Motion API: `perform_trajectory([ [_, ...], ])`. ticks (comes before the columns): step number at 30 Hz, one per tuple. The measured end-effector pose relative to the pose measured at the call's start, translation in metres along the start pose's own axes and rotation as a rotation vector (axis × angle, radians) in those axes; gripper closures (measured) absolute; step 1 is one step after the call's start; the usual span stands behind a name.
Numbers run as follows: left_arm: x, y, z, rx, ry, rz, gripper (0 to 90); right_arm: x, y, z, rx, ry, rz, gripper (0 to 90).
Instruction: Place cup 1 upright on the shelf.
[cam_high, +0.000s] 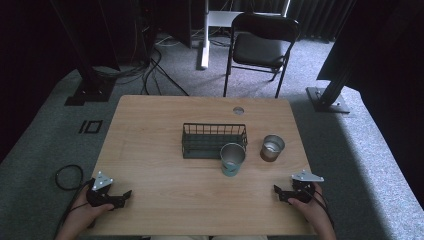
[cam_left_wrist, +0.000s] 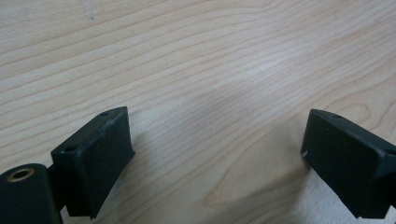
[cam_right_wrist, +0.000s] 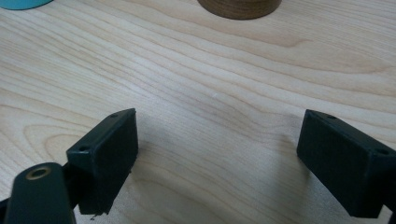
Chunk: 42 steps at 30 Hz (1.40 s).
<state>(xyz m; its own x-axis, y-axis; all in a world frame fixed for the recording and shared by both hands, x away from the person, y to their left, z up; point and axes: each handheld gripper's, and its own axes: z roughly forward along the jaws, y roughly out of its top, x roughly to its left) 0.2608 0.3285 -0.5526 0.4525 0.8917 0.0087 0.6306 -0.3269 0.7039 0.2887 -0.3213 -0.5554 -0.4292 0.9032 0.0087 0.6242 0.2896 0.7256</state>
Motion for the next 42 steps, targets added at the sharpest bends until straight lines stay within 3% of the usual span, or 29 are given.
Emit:
perform_trajectory([
  [29, 0.003, -0.002, -0.002, -0.003, -0.002, 0.012, 9.5, 0.0, 0.0, 0.0, 0.0, 0.0, 0.0, 12.2],
  [34, 0.001, -0.001, -0.001, -0.015, -0.011, 0.081, 9.6, 0.0, 0.0, 0.0, 0.0, 0.0, 0.0, 12.1],
  [42, -0.007, 0.003, 0.0, 0.001, -0.036, 0.1, 9.6, 0.0, 0.0, 0.0, 0.0, 0.0, 0.001, 12.2],
])
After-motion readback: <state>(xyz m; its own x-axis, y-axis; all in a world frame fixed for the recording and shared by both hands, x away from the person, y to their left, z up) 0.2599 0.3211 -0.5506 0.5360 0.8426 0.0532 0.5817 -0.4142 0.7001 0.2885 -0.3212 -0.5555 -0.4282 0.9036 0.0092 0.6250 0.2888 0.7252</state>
